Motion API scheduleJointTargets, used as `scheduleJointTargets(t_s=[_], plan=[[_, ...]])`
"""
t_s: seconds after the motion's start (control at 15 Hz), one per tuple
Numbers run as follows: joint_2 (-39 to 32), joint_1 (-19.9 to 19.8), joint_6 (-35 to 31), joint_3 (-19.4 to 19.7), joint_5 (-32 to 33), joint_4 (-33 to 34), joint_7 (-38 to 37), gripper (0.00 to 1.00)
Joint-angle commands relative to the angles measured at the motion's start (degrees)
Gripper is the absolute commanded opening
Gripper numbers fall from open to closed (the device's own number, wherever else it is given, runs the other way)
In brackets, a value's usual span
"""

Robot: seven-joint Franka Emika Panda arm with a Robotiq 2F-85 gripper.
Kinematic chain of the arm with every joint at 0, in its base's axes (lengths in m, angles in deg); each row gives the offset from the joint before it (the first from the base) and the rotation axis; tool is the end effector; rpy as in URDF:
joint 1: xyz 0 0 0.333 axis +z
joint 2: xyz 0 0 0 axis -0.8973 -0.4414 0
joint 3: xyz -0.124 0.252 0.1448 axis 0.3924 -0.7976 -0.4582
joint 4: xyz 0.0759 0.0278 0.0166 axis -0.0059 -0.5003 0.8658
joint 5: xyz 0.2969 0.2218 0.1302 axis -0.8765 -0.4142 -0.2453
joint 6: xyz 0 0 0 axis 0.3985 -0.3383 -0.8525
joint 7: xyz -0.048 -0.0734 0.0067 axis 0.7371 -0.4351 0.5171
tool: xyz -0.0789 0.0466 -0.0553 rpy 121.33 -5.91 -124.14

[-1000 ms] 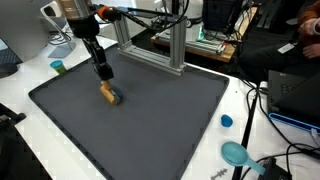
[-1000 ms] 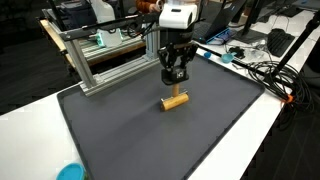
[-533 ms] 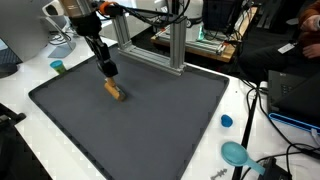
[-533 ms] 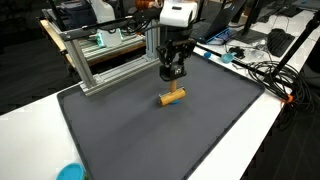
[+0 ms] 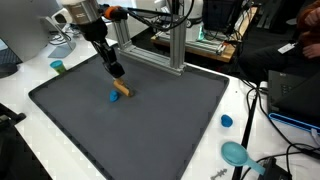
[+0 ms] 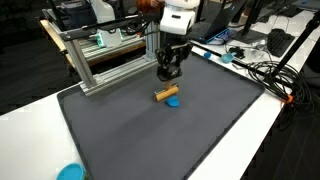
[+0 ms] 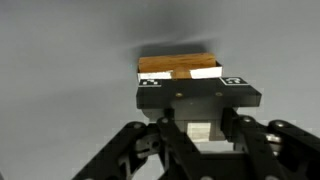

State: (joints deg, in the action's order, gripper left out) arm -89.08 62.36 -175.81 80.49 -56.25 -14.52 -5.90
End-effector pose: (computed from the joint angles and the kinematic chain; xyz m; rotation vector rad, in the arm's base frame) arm 0.6556 -0.0530 0.3145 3.1073 -0.3540 -0.0810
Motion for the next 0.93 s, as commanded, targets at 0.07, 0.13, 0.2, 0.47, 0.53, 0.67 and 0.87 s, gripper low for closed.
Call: scheduleJointTargets(t_s=[0.07,0.13,0.2,0.47,0.53,0.67,0.87], plan=[[3.2,2.4,-3.5,0.0,4.3,-2.6,-0.7,0.21],[3.9,2.9,-2.6,0.0,5.1,-2.7,-0.8,0.21],[4.7,3.2,-2.2,-0.3,5.3,-2.9,-0.6,0.21],[7.6,4.5,-0.8,-0.4,6.7,-3.5,-1.1,0.21],[8.0,4.5,-1.0,-0.4,6.7,-3.5,-1.1,0.21],[8.5,4.1,-1.3,-0.4,6.5,-3.7,-0.9,0.21],[8.7,2.7,-3.4,-0.6,4.7,-4.1,0.6,0.21]])
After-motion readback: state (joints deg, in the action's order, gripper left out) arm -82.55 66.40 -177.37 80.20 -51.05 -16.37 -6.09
